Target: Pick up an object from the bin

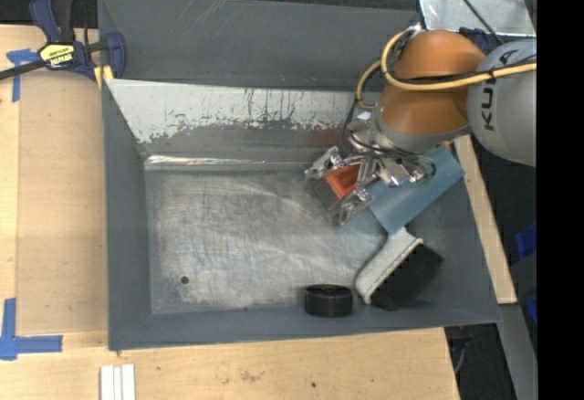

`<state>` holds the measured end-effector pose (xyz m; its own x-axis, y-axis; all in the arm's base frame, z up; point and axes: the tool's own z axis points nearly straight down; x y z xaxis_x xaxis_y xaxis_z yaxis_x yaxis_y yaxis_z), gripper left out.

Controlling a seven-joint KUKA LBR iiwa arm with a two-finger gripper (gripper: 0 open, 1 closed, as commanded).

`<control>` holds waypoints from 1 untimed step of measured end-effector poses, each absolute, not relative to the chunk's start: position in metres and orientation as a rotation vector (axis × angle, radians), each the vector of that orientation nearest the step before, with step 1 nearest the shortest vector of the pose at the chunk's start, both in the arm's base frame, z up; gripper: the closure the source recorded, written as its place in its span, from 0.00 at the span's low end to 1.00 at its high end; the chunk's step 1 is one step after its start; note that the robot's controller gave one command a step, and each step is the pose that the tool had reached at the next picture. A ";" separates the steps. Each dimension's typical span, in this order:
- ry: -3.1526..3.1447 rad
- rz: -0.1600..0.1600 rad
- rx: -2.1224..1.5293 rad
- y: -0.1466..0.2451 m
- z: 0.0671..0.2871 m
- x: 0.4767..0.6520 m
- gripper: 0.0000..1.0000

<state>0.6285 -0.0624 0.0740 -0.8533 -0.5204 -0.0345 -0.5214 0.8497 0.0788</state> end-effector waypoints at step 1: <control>3.010 0.133 -0.848 -0.062 0.074 0.628 1.00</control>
Offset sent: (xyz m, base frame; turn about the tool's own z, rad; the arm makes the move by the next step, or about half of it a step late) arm -0.0004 0.0000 0.0694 -0.0014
